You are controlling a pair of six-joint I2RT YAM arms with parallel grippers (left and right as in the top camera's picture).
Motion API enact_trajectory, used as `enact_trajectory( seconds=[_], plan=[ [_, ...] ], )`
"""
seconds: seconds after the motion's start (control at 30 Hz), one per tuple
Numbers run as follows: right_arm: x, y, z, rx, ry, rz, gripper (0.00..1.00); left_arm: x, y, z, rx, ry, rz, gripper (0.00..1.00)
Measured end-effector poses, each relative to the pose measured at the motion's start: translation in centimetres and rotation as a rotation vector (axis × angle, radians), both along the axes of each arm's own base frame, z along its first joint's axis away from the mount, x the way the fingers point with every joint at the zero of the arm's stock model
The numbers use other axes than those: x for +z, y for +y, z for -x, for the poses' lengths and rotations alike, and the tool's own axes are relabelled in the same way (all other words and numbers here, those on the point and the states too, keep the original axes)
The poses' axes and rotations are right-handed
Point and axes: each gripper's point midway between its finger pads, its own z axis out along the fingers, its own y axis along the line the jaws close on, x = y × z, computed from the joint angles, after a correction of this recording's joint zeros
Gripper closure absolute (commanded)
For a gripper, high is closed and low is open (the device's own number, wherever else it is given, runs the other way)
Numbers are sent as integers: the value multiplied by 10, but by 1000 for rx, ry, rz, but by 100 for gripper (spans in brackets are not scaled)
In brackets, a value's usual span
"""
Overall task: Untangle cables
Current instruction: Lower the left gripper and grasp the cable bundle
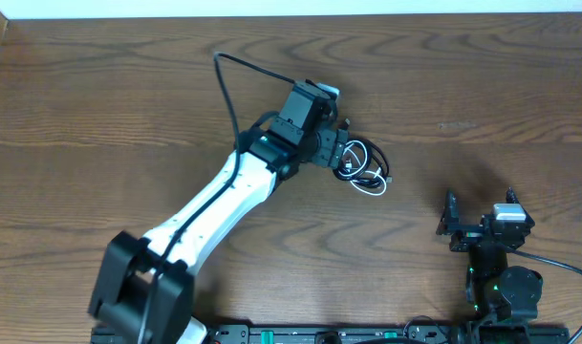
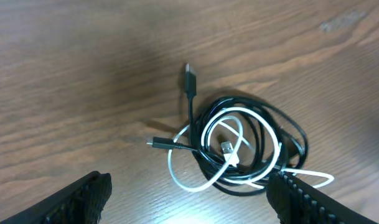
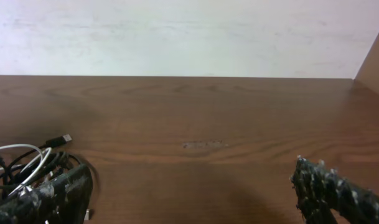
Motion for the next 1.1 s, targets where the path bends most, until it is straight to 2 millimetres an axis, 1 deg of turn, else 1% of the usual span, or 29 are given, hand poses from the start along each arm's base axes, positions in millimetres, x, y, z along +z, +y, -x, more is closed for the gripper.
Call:
enact_trajectory(
  seconds=[0.13, 0.23, 0.3, 0.4, 0.5, 0.67, 0.8, 0.97, 1.1],
  plan=[
    [0, 0, 0, 0, 0, 0, 1, -34, -11, 1, -36, 69, -3, 15],
    [0, 0, 0, 0, 0, 0, 1, -62, -19, 7, -64, 129, -19, 16],
    [0, 0, 0, 0, 0, 0, 1, -74, -25, 12, -84, 156, -24, 19],
    [0, 0, 0, 0, 0, 0, 1, -85, -35, 22, -122, 185, -26, 24],
    [0, 0, 0, 0, 0, 0, 1, -88, -45, 33, -162, 202, -25, 28],
    [0, 0, 0, 0, 0, 0, 1, -89, -63, 51, -221, 209, -30, 28],
    [0, 0, 0, 0, 0, 0, 1, -88, -73, 61, -253, 206, -30, 27],
    [0, 0, 0, 0, 0, 0, 1, -87, -77, 62, -258, 188, -36, 27],
    [0, 0, 0, 0, 0, 0, 1, -86, -73, 51, -227, 143, -66, 27]
  ],
)
